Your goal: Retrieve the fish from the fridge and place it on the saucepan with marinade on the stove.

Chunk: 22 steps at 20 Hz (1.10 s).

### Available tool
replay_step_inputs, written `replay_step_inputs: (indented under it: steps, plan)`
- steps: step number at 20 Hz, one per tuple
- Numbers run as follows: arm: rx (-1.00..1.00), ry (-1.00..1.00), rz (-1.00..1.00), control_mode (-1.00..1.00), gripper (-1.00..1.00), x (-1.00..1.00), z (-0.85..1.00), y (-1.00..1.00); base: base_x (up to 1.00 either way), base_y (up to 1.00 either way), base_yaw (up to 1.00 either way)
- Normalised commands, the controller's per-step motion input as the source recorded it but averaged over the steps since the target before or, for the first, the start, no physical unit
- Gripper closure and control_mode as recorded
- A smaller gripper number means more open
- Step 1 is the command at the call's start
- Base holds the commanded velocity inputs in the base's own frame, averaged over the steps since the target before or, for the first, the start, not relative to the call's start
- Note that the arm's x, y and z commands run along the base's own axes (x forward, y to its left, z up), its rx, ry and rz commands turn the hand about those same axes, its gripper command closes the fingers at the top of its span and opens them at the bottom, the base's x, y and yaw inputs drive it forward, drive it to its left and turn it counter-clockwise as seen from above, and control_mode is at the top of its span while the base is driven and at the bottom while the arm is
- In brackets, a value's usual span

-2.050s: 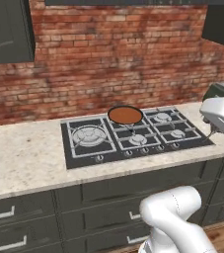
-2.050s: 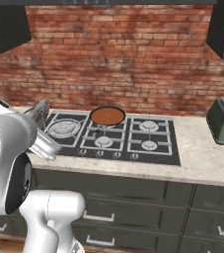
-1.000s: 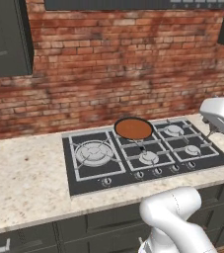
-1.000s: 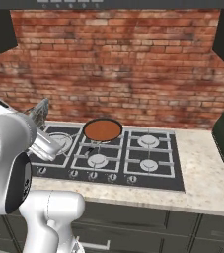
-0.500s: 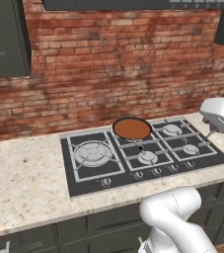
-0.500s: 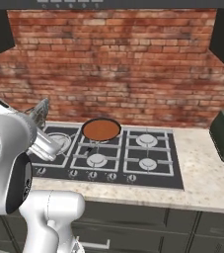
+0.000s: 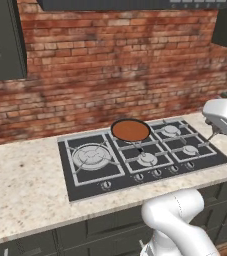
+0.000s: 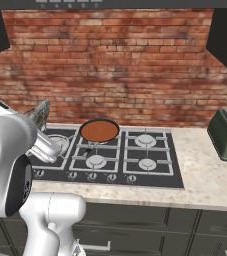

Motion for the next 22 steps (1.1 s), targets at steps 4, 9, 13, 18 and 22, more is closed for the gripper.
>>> replay_step_inputs:
  steps: [4, 9, 13, 18, 22]
  plan:
    - [0.0, 0.0, 0.0, 1.0, 1.0, 0.0, 0.0, 0.0, 0.01, 0.0, -0.01]
    - [0.0, 0.17, 0.0, -1.0, 1.0, 0.44, -0.01, 0.0, 0.03, 0.0, 0.0]
    - [0.0, 0.22, 0.0, -1.0, 1.0, 0.58, -0.17, 0.0, 0.0, 0.0, 0.0]
    - [-0.02, 0.14, 0.0, -1.0, 1.0, 0.35, -0.27, 0.08, 0.0, 0.0, 0.0]
    - [-0.07, 0.12, 0.0, -1.0, 1.0, 0.32, -0.5, 0.11, 0.0, 0.0, 0.0]
